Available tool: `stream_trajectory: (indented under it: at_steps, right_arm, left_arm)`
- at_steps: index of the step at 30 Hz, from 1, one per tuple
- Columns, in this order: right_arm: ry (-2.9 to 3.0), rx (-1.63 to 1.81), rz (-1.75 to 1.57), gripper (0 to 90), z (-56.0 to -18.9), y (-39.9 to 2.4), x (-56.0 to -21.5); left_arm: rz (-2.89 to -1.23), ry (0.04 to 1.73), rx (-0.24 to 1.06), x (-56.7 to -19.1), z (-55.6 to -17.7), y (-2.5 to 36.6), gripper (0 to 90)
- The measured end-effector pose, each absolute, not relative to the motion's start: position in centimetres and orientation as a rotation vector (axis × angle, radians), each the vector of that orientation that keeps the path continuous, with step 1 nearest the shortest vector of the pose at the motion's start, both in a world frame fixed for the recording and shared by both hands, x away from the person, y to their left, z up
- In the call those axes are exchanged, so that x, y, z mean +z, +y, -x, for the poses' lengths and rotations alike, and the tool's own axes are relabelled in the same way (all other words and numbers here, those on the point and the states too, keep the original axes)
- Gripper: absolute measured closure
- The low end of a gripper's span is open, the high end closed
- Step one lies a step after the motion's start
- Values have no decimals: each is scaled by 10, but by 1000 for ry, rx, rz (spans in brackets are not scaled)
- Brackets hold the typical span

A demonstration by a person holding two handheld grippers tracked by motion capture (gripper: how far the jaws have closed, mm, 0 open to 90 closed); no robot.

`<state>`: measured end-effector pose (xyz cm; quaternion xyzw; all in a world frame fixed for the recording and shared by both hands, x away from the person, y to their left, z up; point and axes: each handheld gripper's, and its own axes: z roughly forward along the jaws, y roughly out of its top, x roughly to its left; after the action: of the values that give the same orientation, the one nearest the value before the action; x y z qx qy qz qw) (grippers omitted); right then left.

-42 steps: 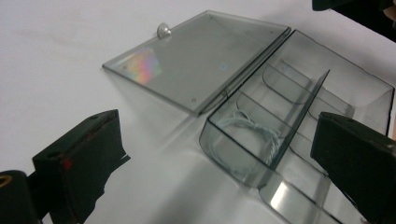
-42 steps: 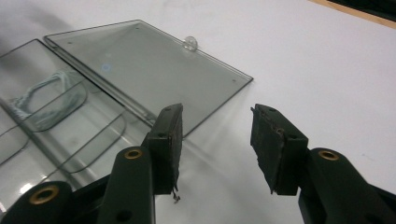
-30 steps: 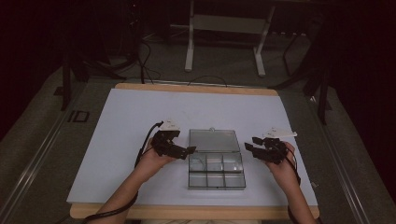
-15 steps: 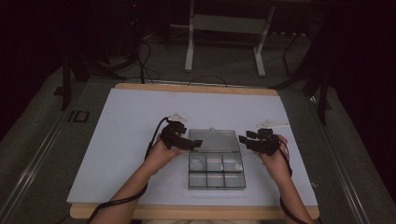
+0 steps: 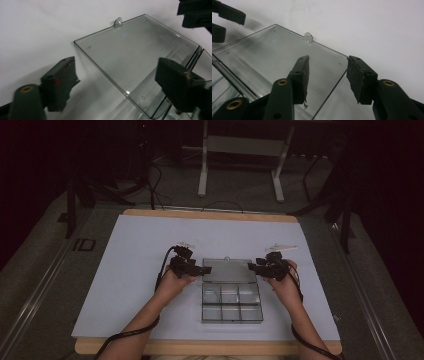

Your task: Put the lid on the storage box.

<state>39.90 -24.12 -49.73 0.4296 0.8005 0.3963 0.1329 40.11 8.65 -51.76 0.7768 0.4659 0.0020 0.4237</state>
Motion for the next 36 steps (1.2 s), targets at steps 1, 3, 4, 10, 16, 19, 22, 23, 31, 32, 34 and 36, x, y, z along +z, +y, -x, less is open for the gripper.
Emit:
stream_trajectory:
  at_steps: [1, 3, 4, 10, 16, 19, 22, 23, 31, 32, 34, 36]
  right_arm:
    - [2324, 1148, -1241, 509, -400, -240, -499]
    - [2326, 1105, -1242, 507, -400, -236, -504]
    - [2335, 1103, -1258, 503, -400, -235, -506]
    - [2350, 1101, -1363, 502, -402, -235, -513]
    - [2347, 1148, -1496, 490, -403, -240, -517]
    - [2349, 1167, -1553, 489, -405, -241, -519]
    - [2348, 1179, -1624, 481, -407, -242, -521]
    - [2347, 1182, -1646, 480, -408, -242, -521]
    - [2326, 1223, -1834, 468, -414, -245, -526]
    - [2325, 1224, -1837, 467, -414, -245, -526]
    - [2318, 1216, -1825, 467, -413, -244, -525]
    - [2295, 1222, -1761, 472, -410, -242, -521]
  left_arm:
    - [-1938, 1174, -12, -519, -402, 86, 191]
    - [-1937, 1172, -51, -522, -402, 84, 191]
    - [-1940, 1173, -62, -523, -402, 83, 192]
    - [-1951, 1194, -97, -527, -404, 79, 234]
    - [-1973, 1172, -123, -532, -403, 74, 291]
    - [-1965, 1177, -139, -533, -404, 75, 296]
    - [-1963, 1184, -152, -533, -405, 75, 299]
    - [-1963, 1186, -157, -533, -405, 76, 299]
    - [-1942, 1205, -213, -534, -408, 75, 329]
    - [-1941, 1206, -207, -534, -408, 74, 329]
    - [-1943, 1189, -188, -532, -407, 74, 336]
    - [-1942, 1165, -168, -530, -405, 74, 368]
